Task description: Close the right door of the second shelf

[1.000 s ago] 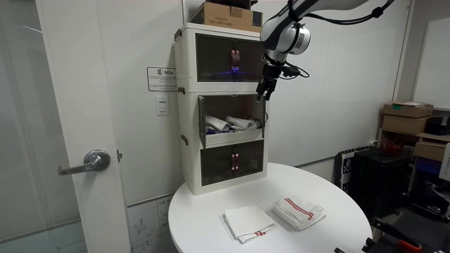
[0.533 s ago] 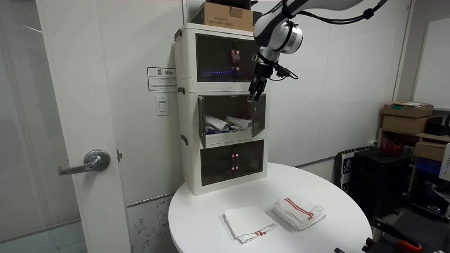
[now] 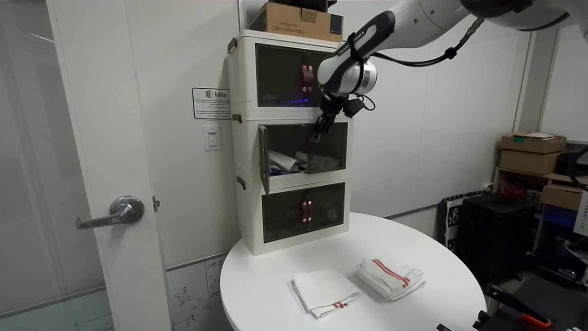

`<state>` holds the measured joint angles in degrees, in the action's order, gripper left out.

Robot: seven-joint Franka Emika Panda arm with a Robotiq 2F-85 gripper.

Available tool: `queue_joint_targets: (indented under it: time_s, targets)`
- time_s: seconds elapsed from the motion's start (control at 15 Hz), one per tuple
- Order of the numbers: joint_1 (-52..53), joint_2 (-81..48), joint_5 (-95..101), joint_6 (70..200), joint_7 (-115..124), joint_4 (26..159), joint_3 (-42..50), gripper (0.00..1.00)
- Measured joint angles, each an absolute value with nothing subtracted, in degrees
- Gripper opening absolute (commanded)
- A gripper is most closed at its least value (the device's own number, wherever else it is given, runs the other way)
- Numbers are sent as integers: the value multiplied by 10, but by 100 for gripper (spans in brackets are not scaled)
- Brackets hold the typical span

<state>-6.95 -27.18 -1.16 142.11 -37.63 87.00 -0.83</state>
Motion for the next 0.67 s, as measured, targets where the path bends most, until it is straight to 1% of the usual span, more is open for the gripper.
queue_joint_targets:
  time_s: [0.27,0.67]
  targets:
    - [-64,-323,33,1430,-313,835,-3,100]
    - [-68,-323,37,1414,-287,827,-5,100]
